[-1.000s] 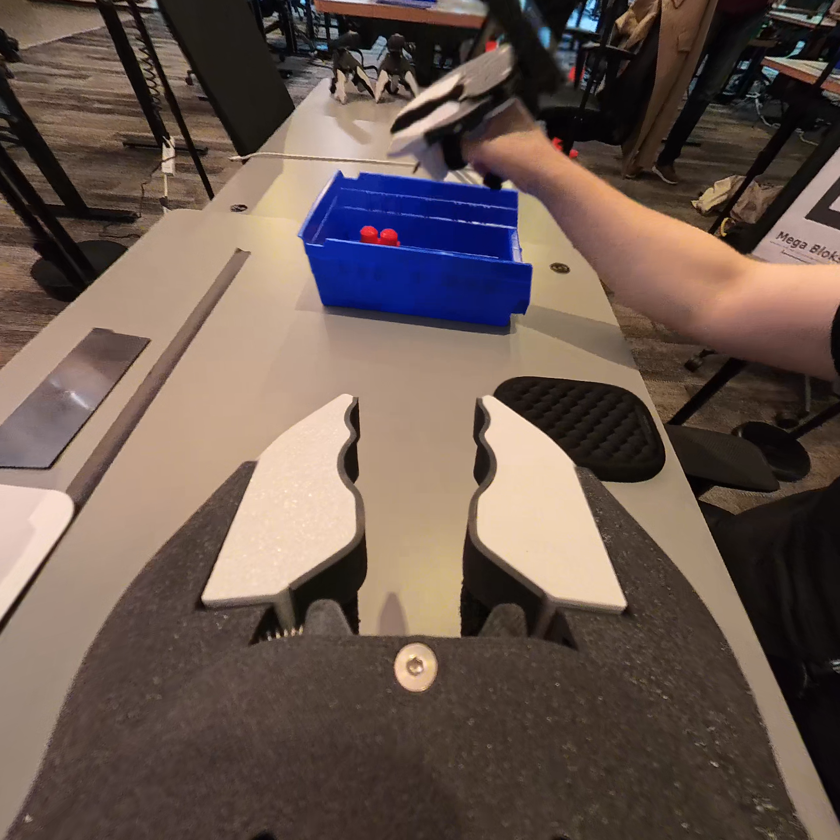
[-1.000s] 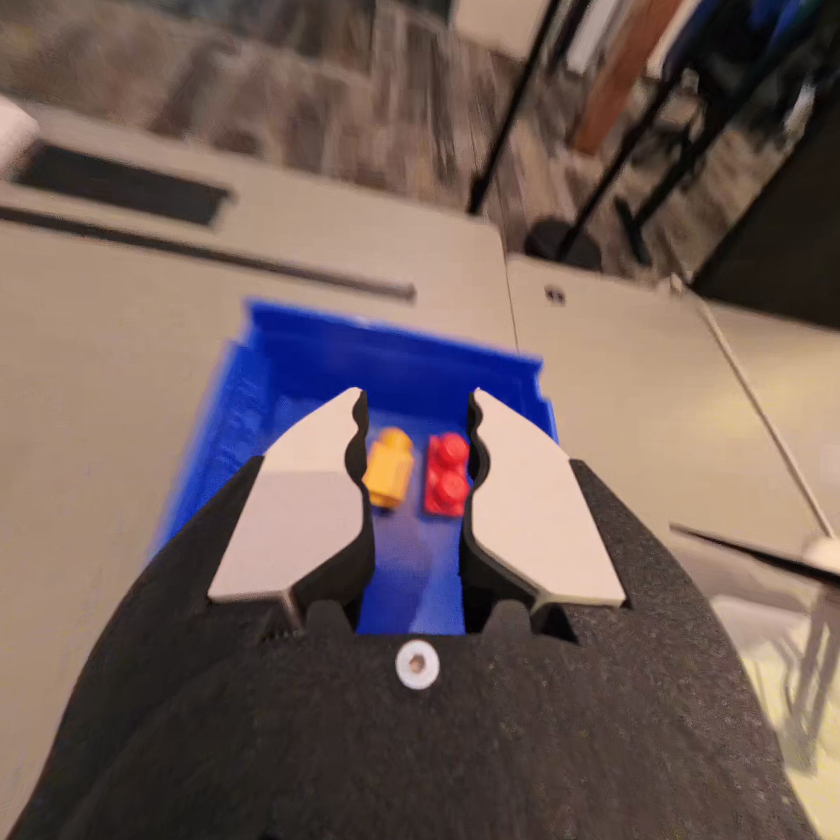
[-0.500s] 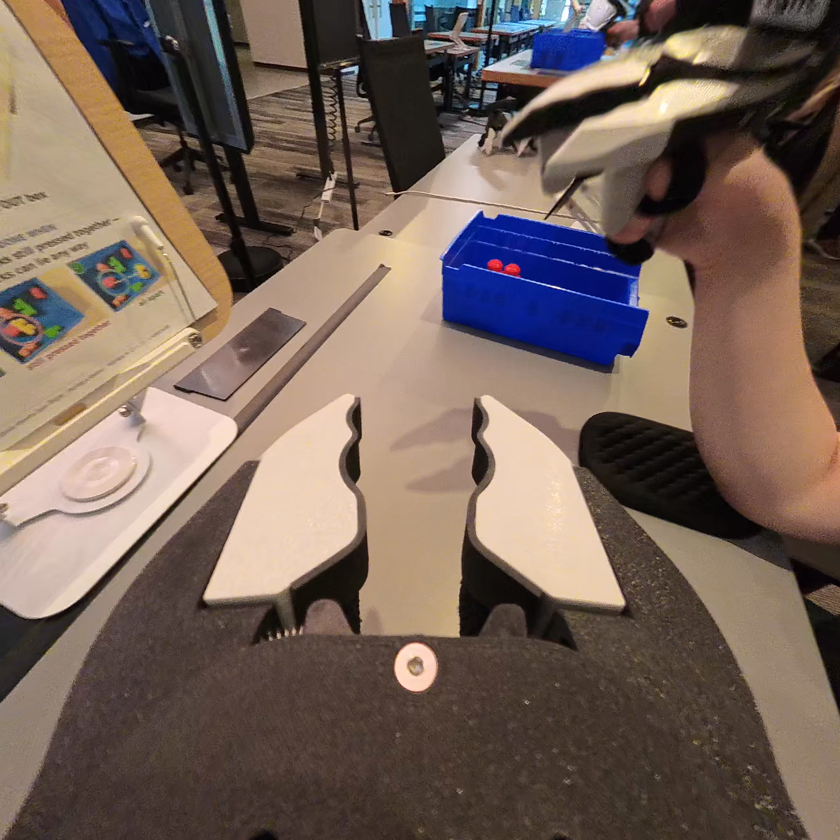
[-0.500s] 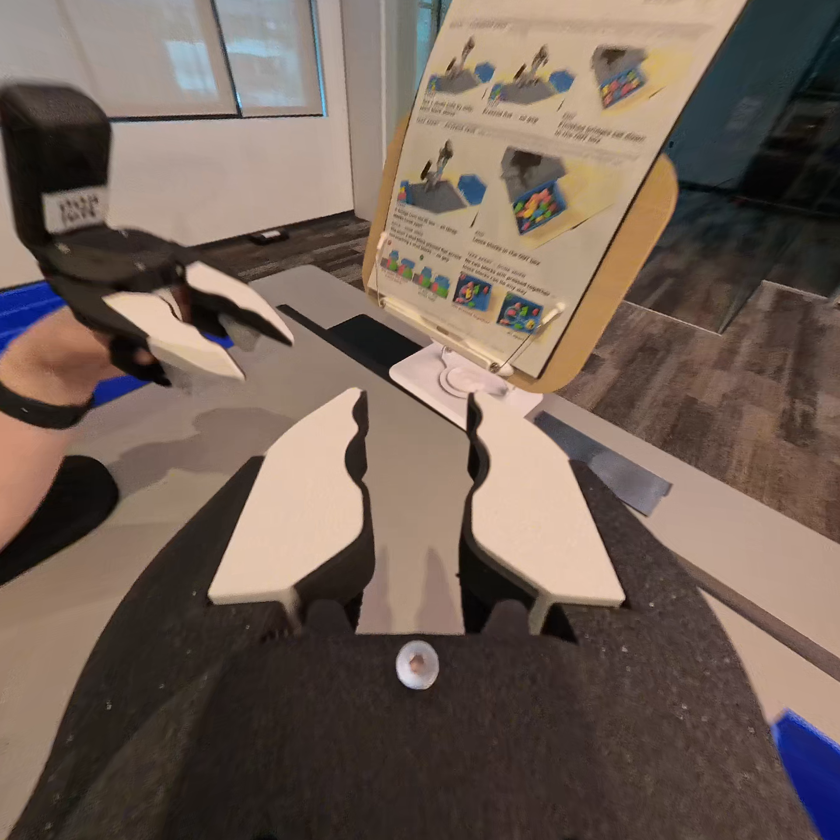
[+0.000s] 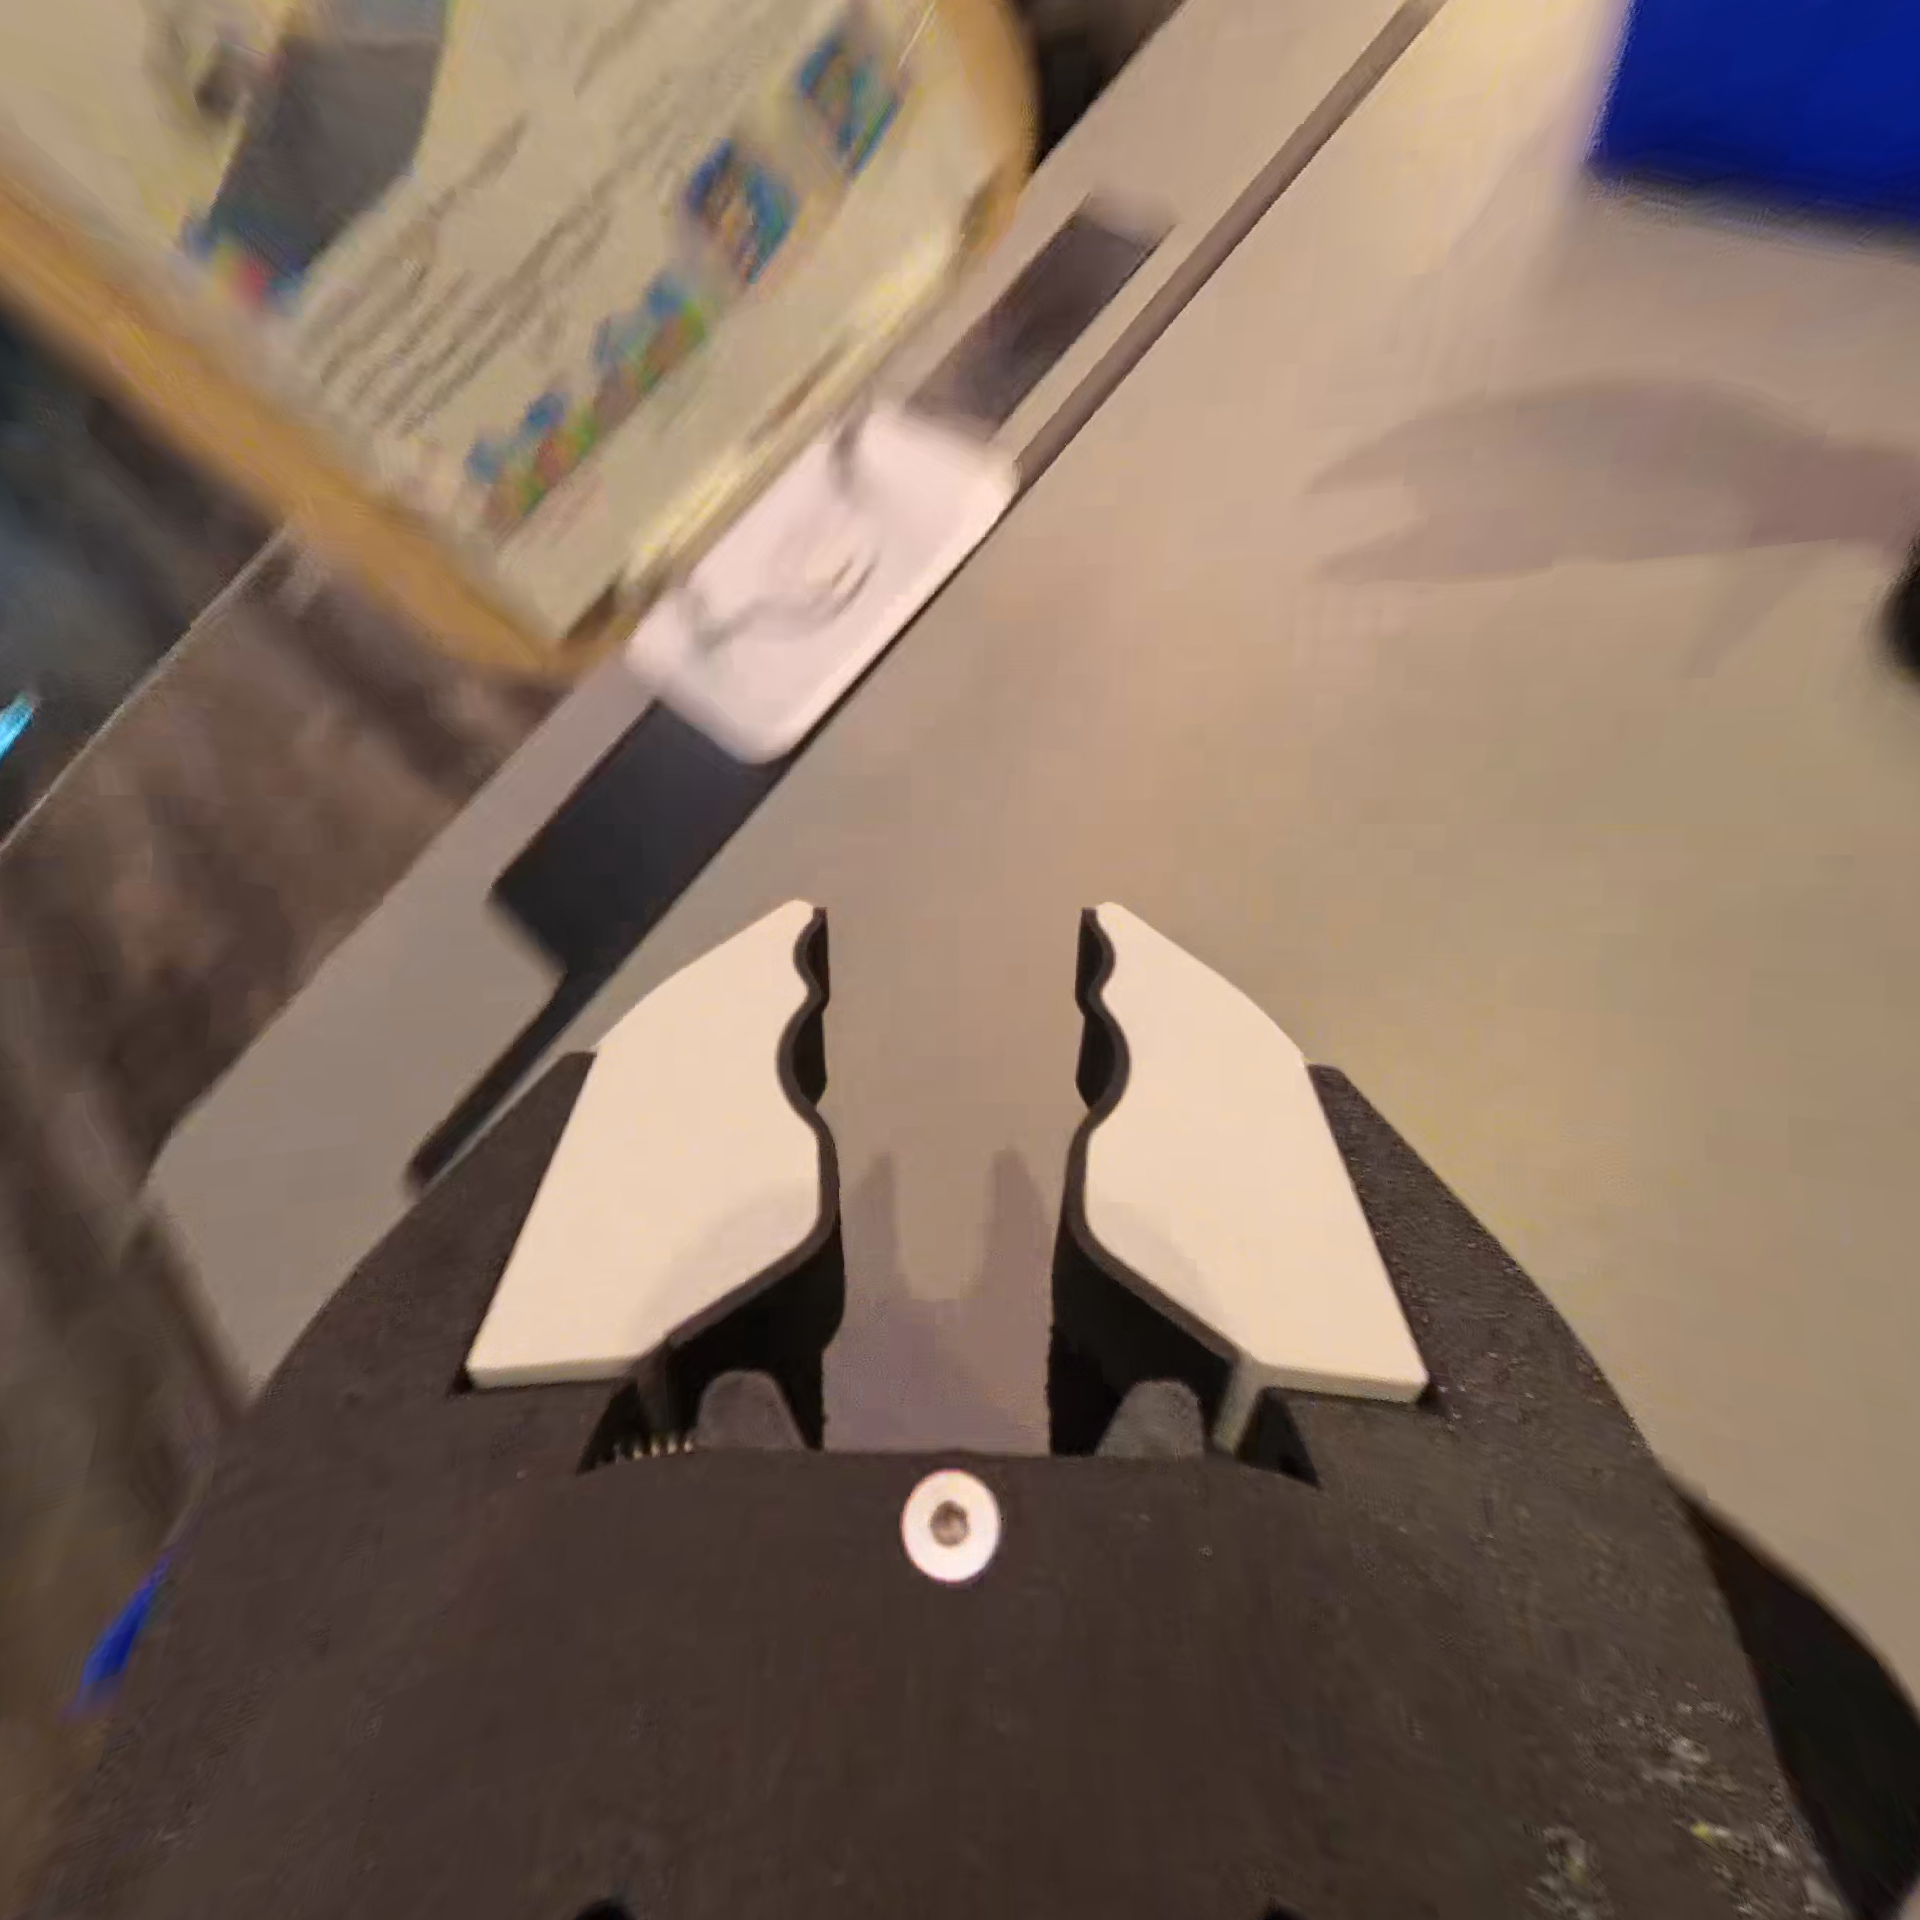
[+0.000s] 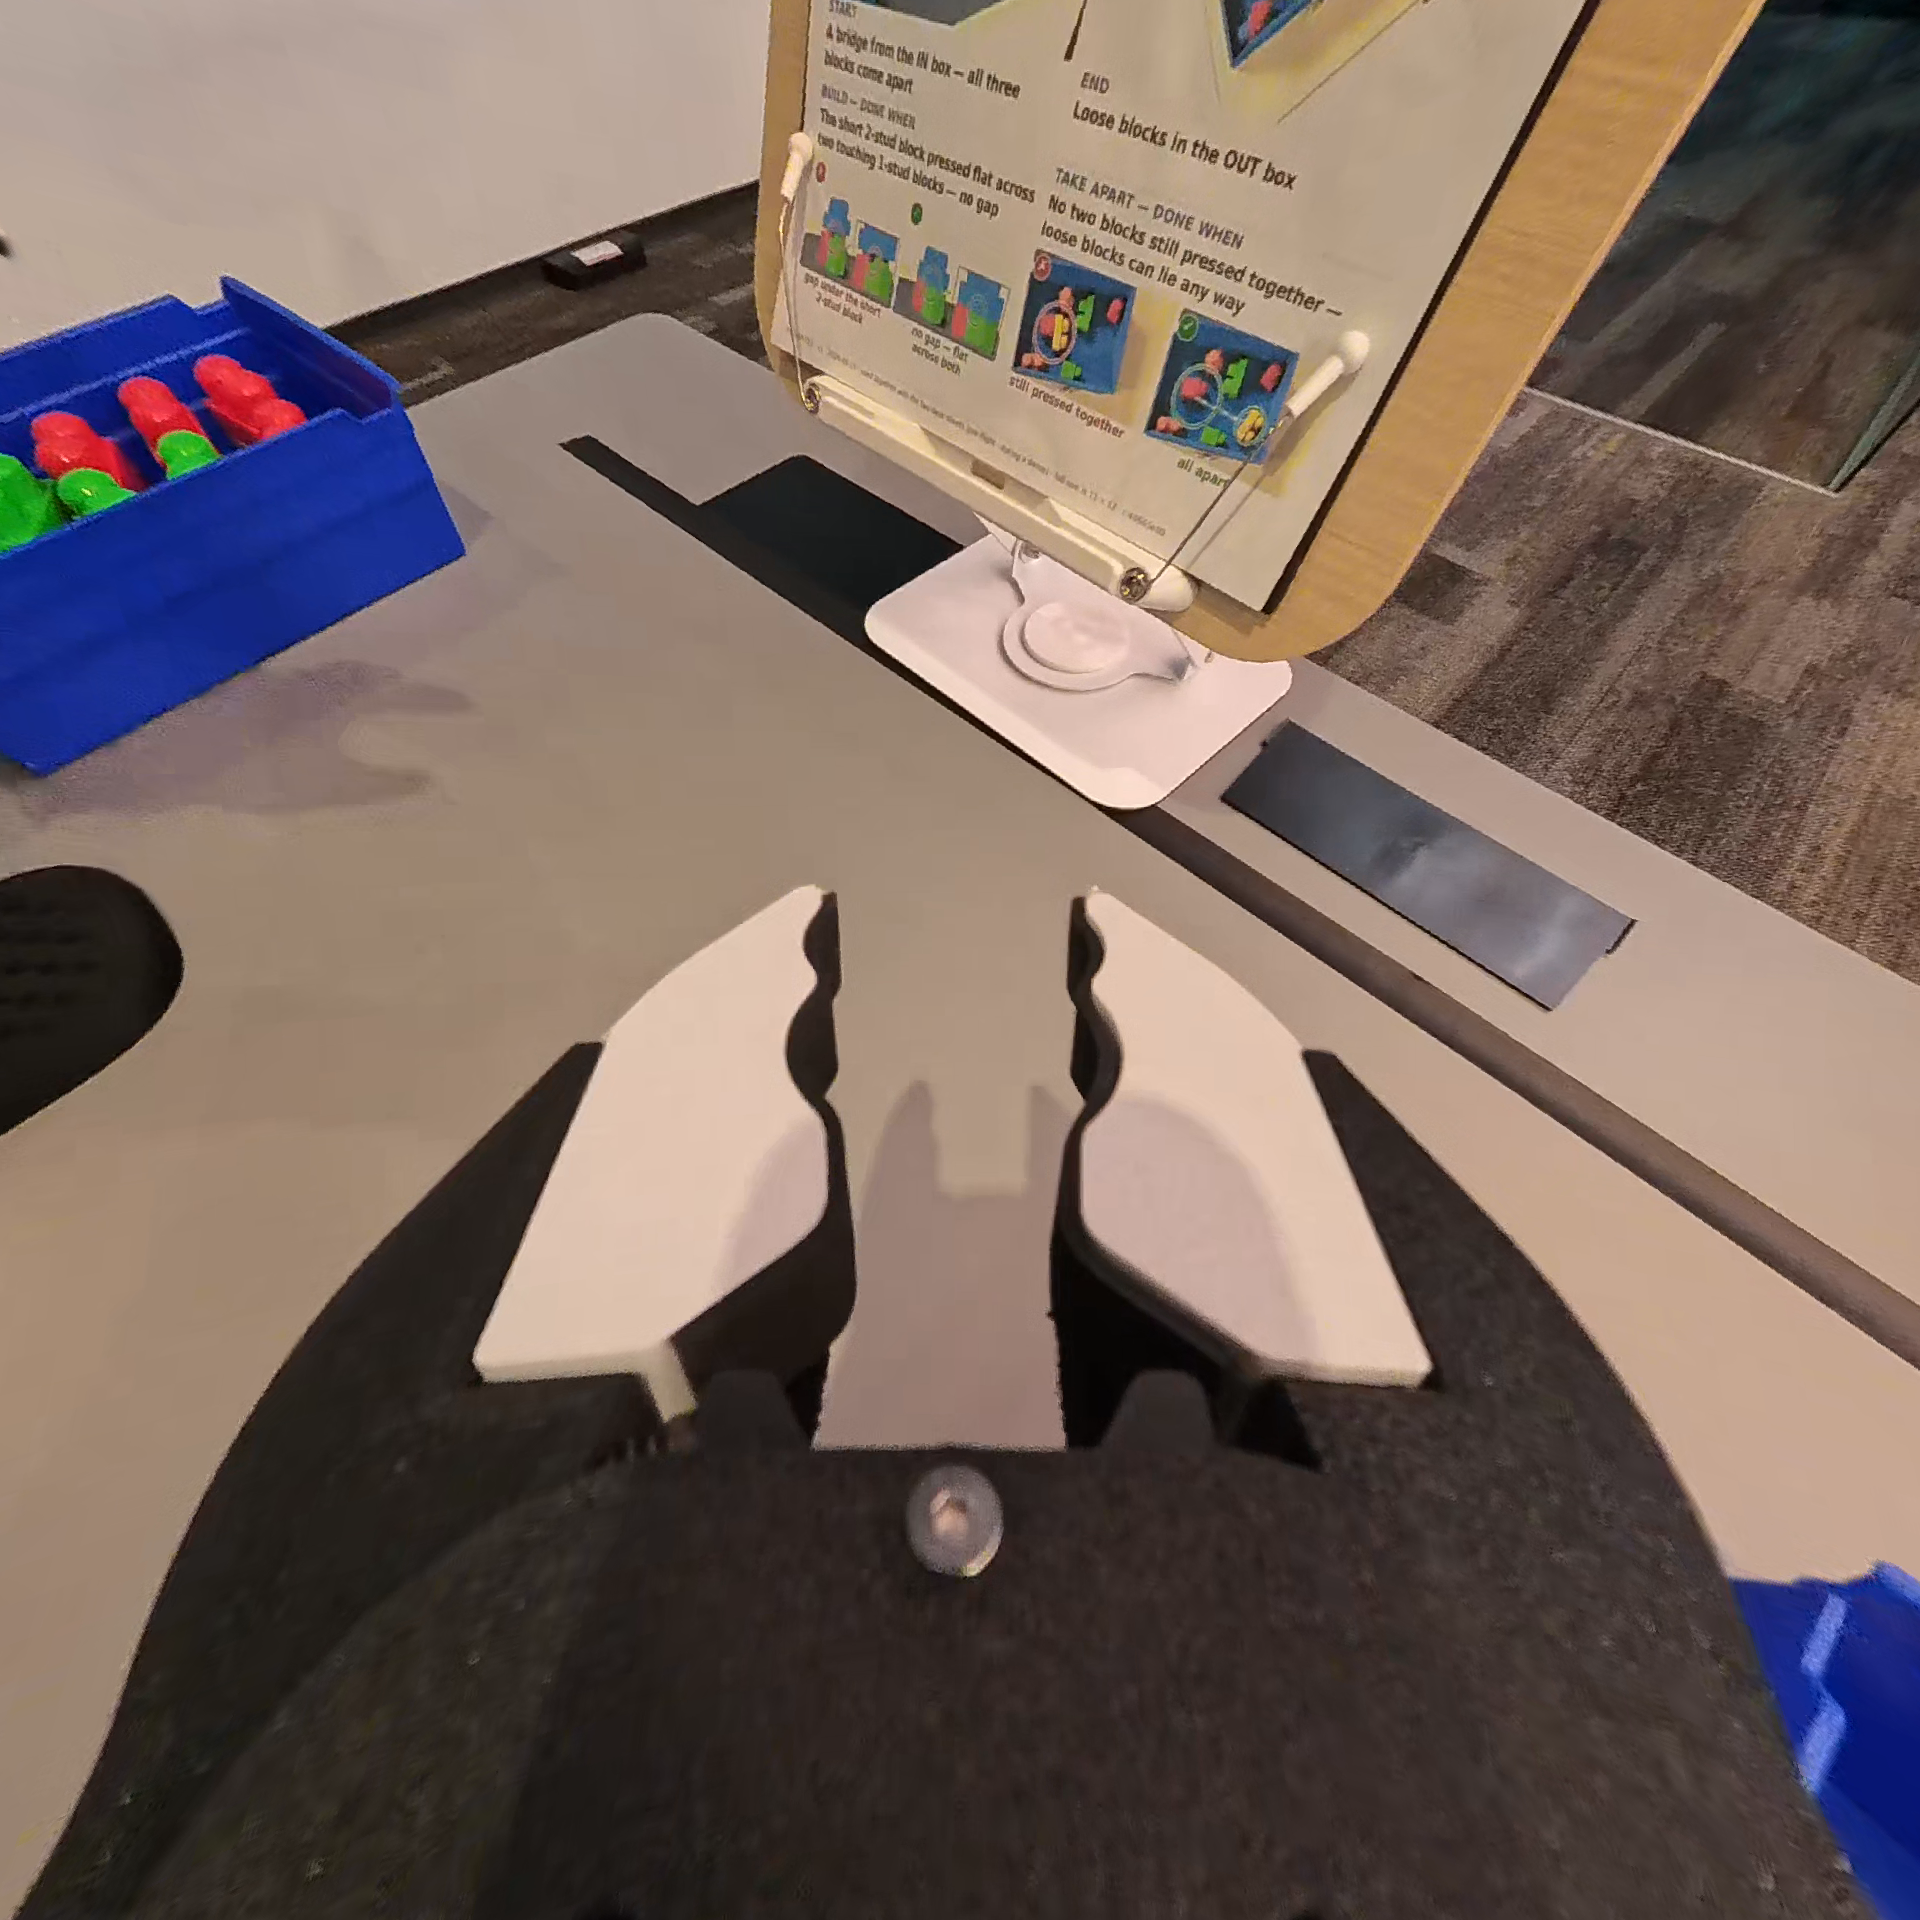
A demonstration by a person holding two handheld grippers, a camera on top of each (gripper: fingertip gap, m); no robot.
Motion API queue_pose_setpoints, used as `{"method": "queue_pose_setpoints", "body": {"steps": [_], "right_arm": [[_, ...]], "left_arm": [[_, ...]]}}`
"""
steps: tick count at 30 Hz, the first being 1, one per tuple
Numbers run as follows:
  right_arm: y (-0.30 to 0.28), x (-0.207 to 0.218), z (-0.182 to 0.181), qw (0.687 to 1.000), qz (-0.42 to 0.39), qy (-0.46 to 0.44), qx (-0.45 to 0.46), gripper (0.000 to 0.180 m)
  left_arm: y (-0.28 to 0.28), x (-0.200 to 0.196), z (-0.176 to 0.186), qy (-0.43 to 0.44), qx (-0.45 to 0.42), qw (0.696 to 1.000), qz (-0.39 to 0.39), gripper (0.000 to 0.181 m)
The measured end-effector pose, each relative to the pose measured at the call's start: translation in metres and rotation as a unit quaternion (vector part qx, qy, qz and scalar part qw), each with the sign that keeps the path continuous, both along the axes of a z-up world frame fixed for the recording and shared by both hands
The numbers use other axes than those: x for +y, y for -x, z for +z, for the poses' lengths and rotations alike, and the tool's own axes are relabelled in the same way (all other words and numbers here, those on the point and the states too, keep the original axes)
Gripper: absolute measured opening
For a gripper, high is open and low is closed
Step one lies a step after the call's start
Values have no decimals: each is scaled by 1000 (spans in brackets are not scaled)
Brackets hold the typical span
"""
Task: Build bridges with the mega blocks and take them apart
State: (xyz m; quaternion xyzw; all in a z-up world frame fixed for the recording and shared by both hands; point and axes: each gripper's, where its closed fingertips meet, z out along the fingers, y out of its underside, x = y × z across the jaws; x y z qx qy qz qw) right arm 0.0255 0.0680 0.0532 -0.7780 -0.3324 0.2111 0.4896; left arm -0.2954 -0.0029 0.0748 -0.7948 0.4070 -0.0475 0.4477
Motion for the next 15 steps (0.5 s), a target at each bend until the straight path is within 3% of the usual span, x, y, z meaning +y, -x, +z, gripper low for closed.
{"method": "queue_pose_setpoints", "body": {"steps": [3,7,11,15], "right_arm": [[-3,-1,4,1000,-5,-6,3,42],[1,-4,13,999,7,-12,30,42],[-3,-6,17,999,5,-18,40,42],[-8,-8,20,998,8,-19,56,42]], "left_arm": [[116,-17,-21,43,74,982,167,46],[228,-50,-49,92,56,934,341,42],[281,-72,-86,159,-12,876,455,48],[303,-80,-114,215,-53,828,515,63]]}}
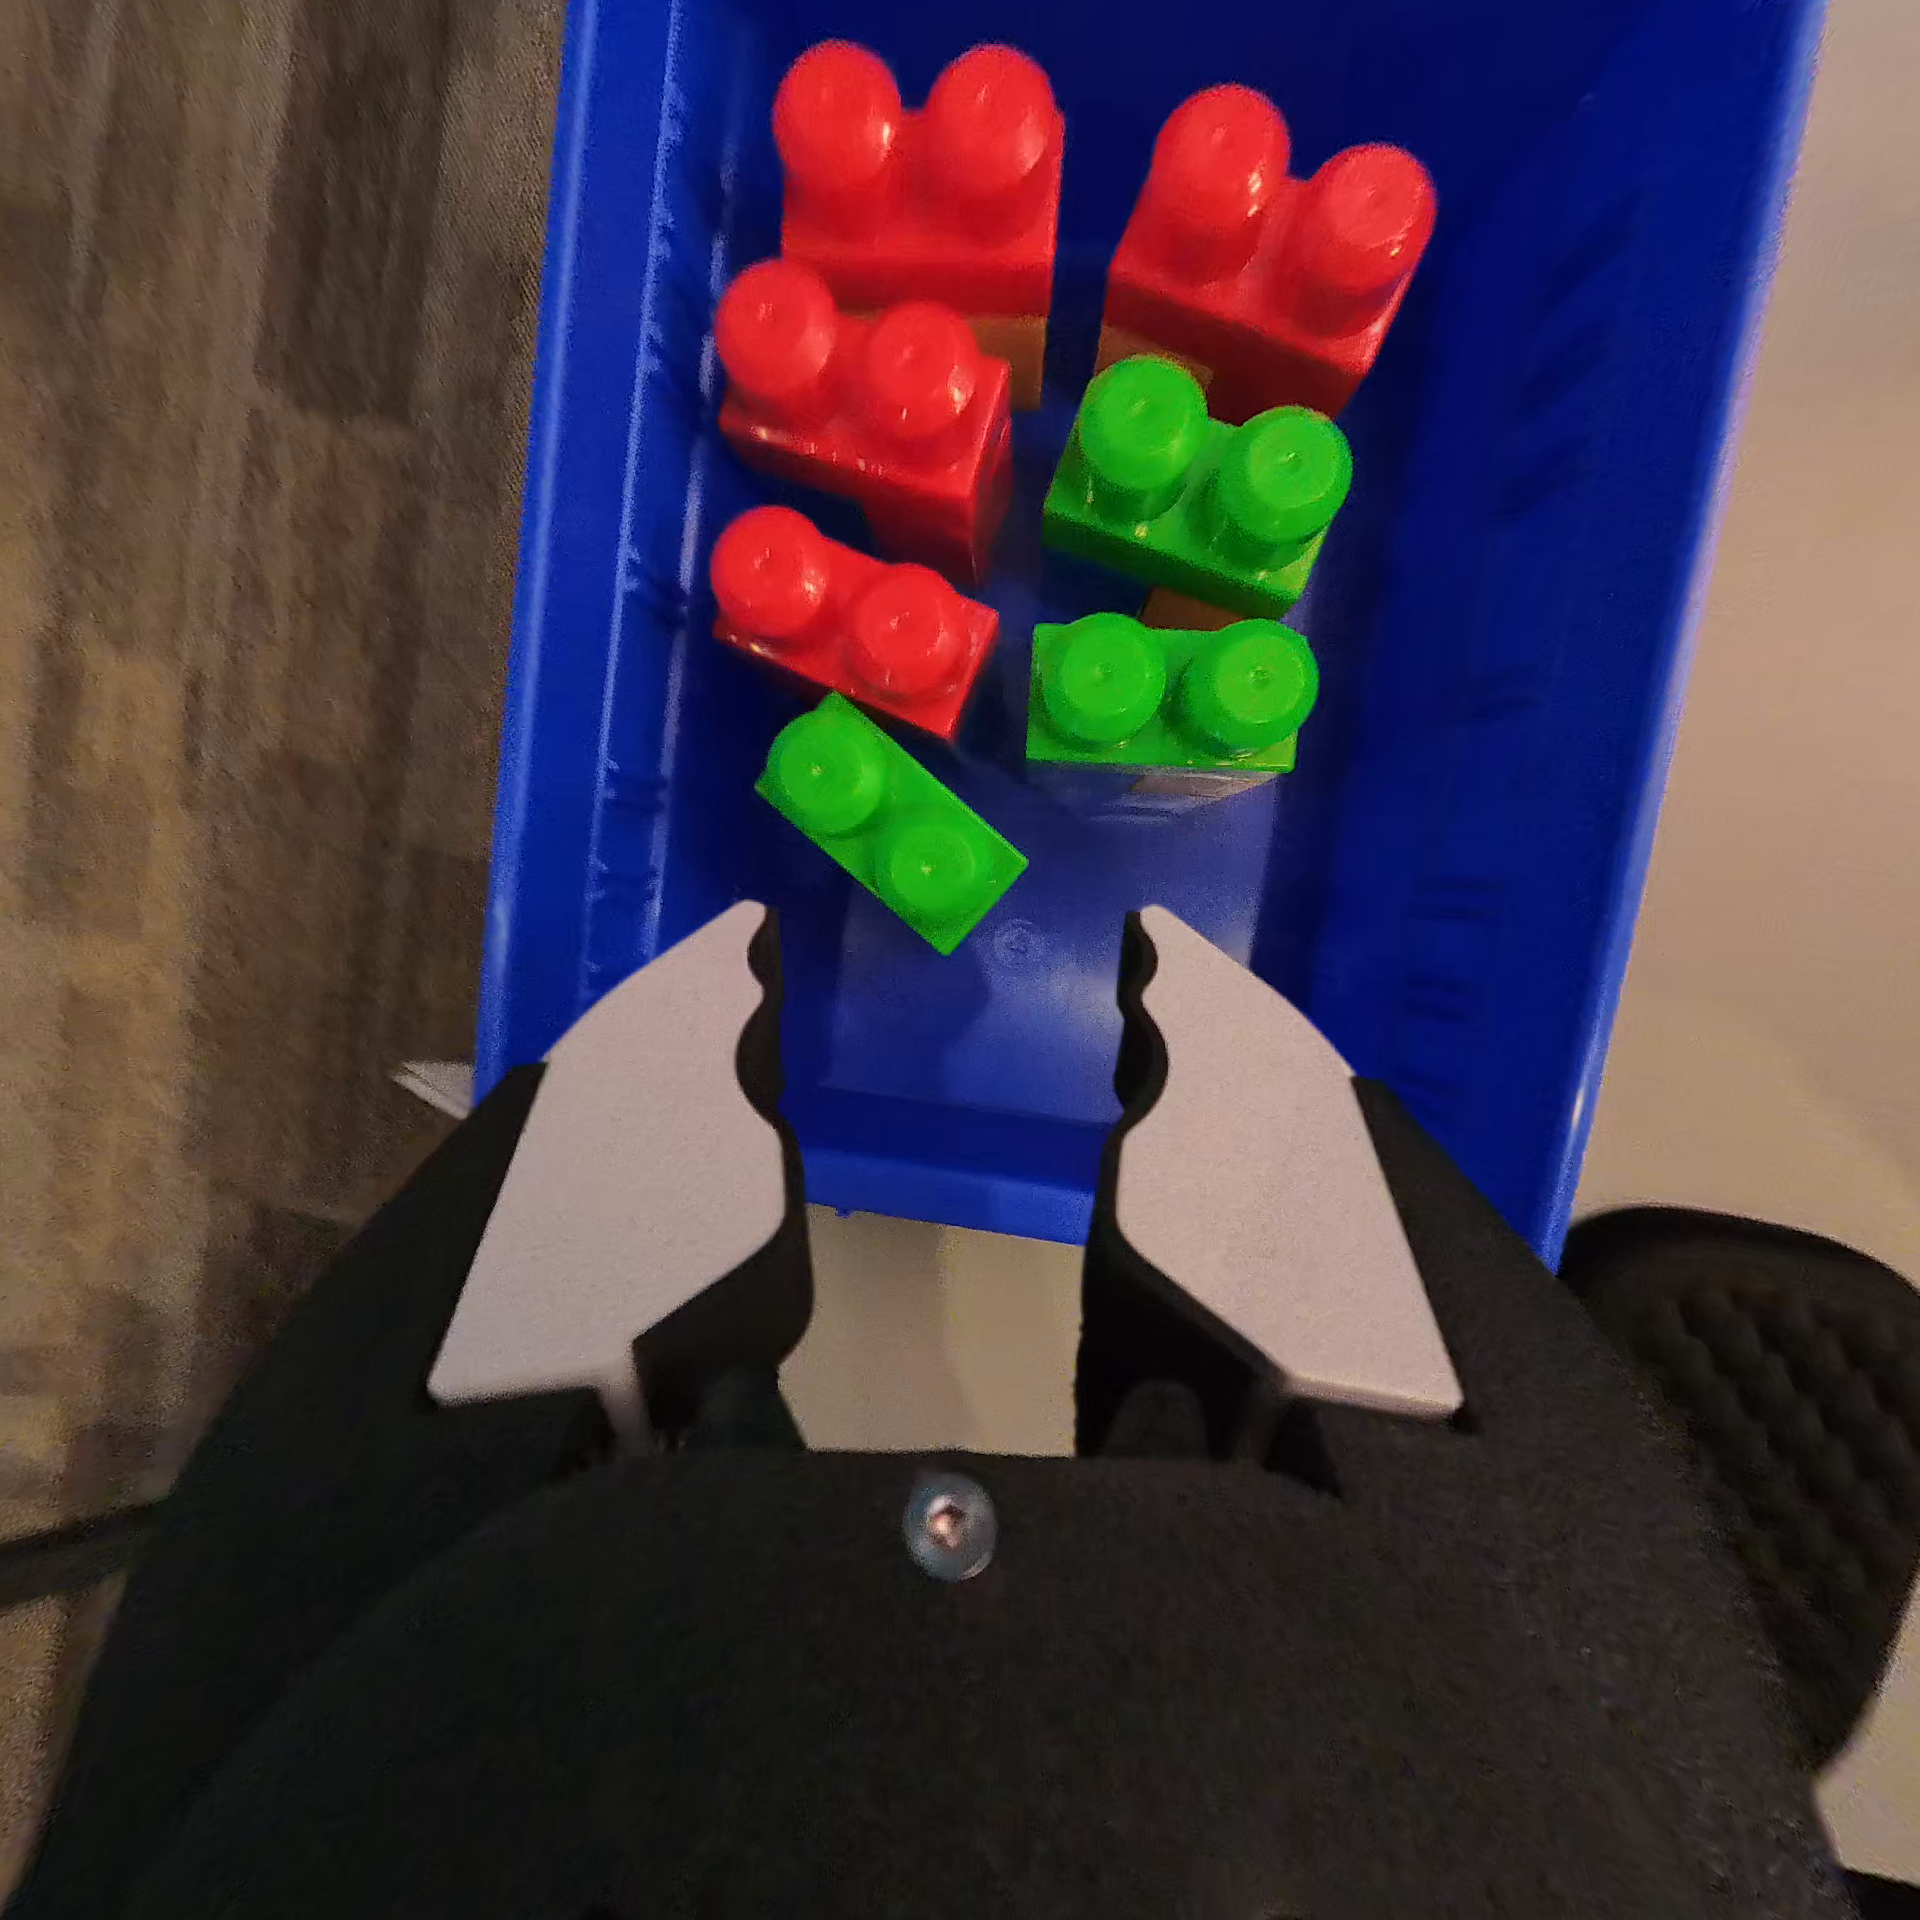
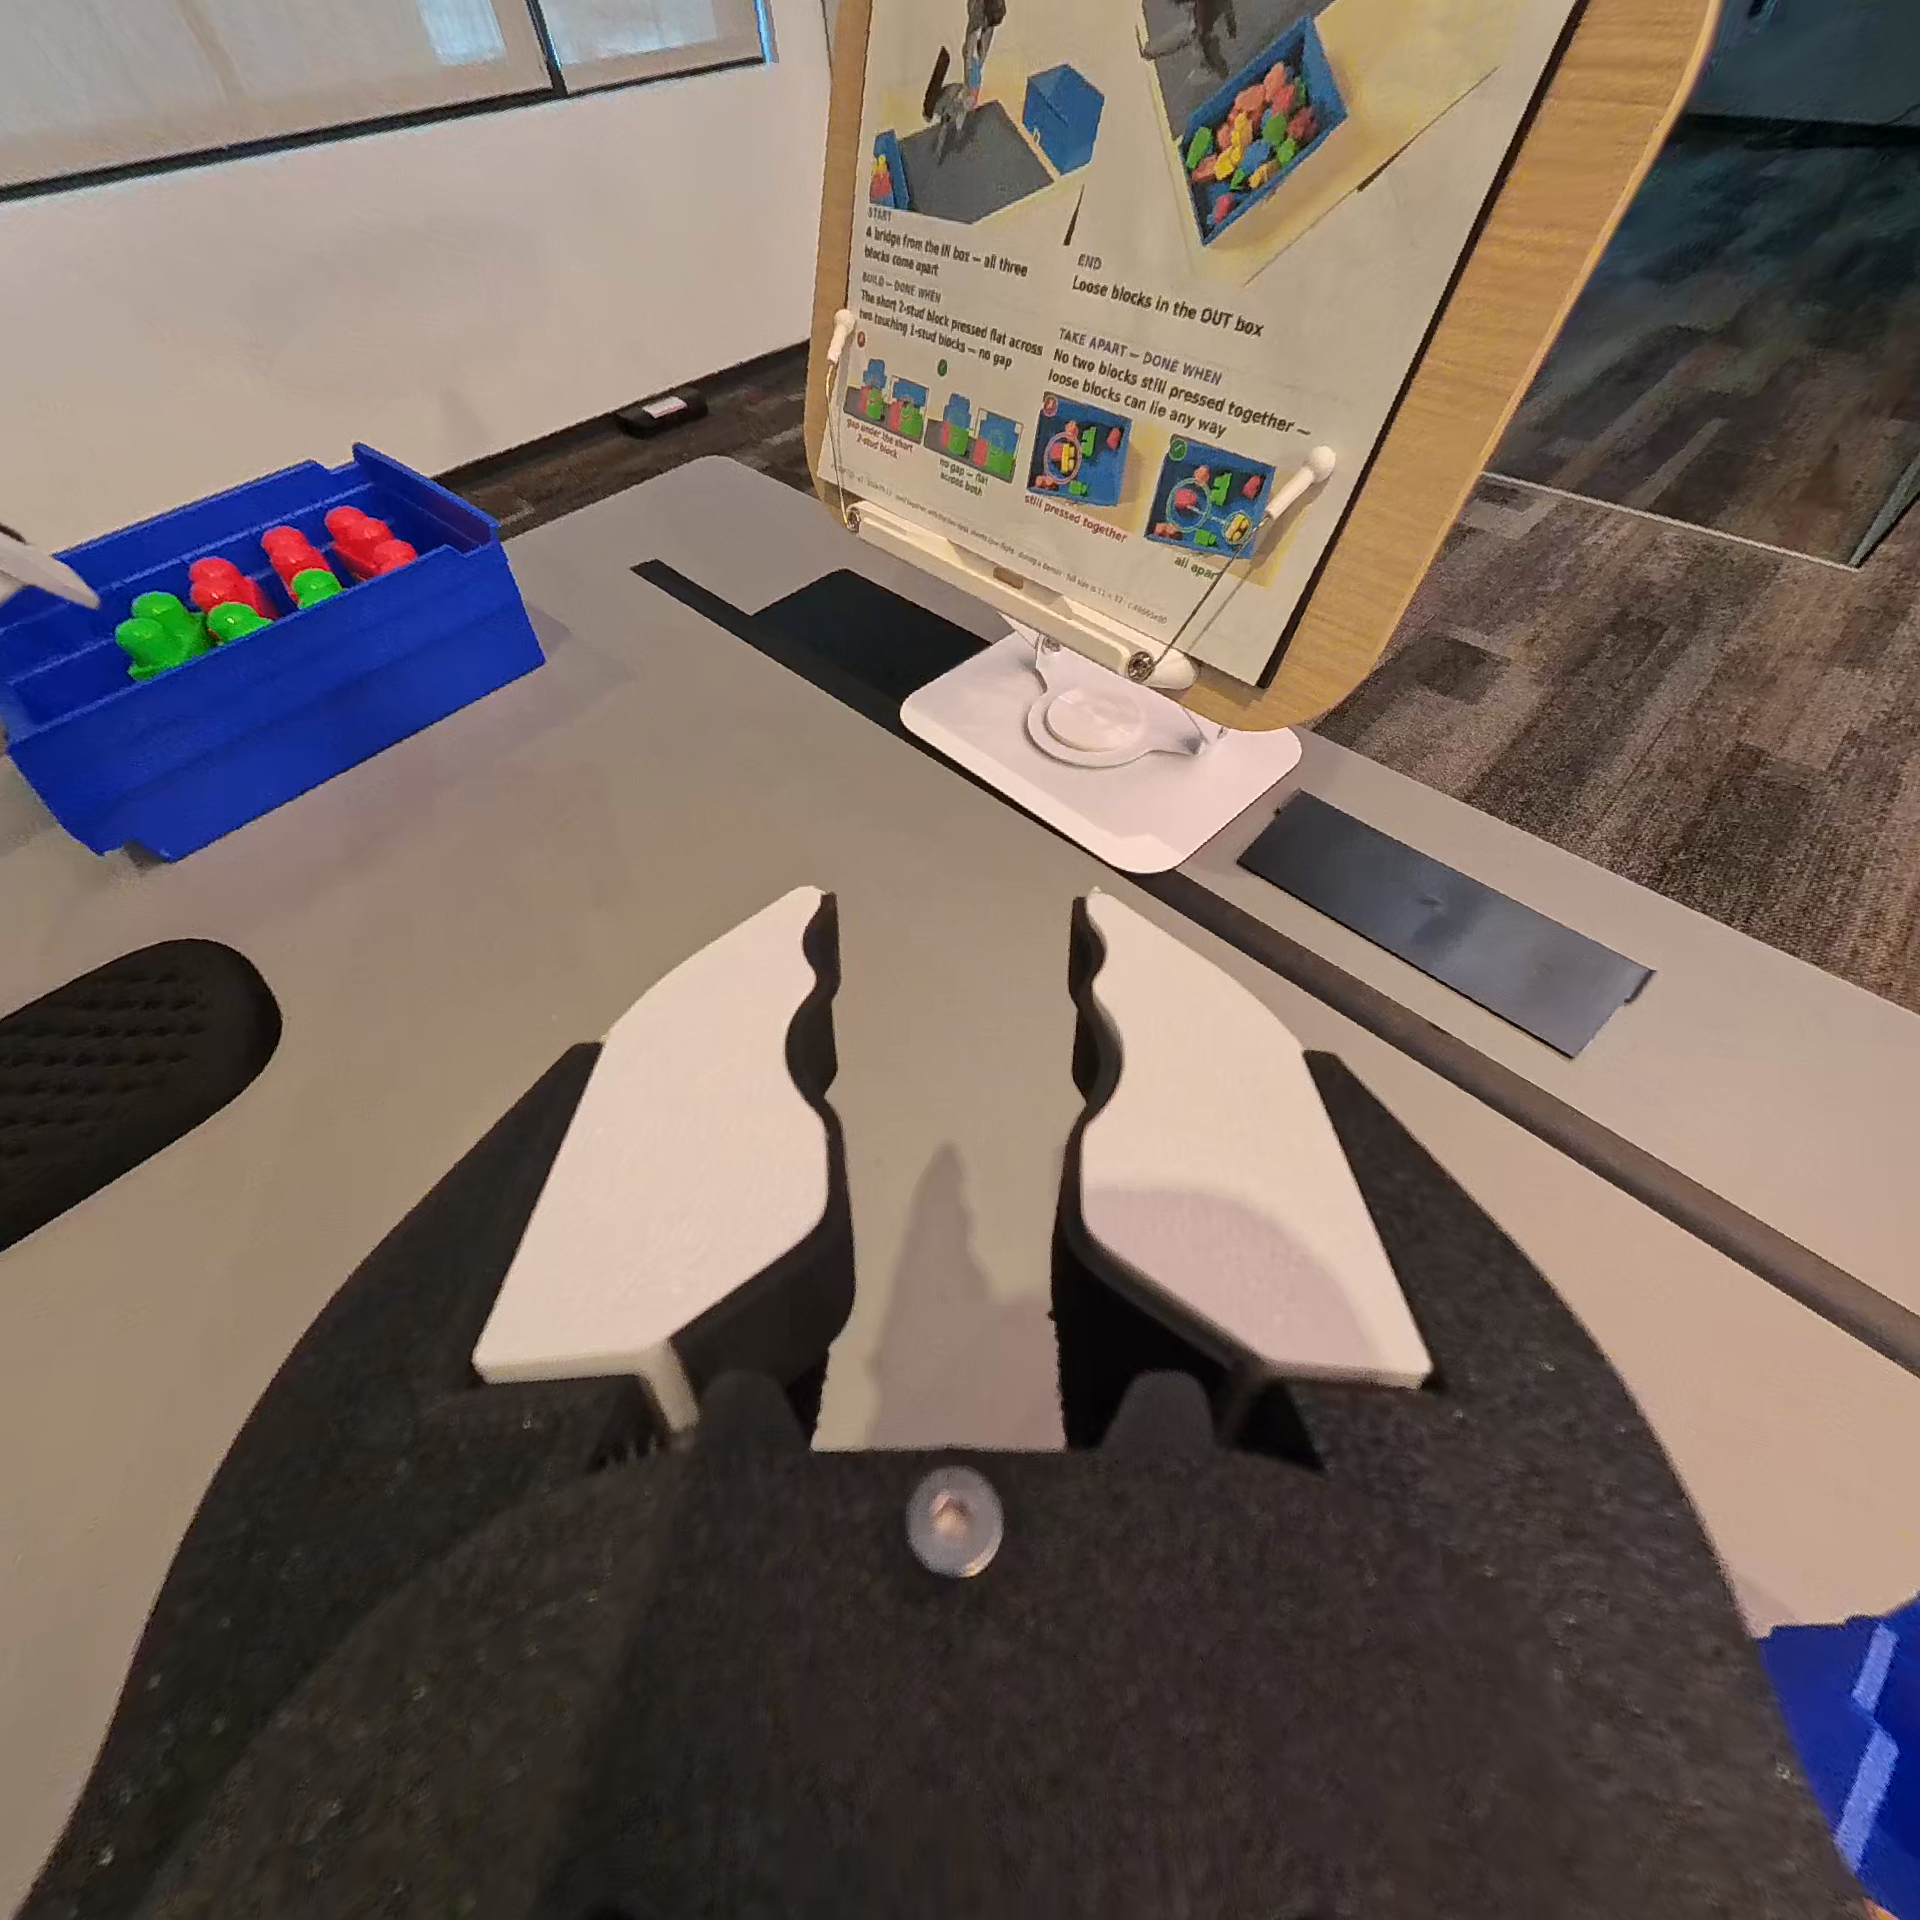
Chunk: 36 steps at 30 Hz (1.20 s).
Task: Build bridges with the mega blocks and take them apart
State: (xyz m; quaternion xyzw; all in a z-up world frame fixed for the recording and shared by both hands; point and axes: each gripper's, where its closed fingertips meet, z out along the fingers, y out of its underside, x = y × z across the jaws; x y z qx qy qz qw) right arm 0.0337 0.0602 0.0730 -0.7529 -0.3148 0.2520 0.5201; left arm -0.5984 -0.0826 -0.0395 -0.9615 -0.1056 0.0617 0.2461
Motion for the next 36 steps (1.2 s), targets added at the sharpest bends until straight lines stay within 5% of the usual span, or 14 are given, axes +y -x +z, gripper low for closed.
{"method": "queue_pose_setpoints", "body": {"steps": [5,24,36], "right_arm": [[-12,-1,1,1000,-1,6,23,43],[-32,-1,2,997,2,17,71,44],[-29,1,-5,998,6,27,63,44]], "left_arm": [[3,10,-6,-5,-74,995,71,63],[27,1,-57,94,-69,969,220,68],[32,1,-79,110,-64,970,208,37]]}}
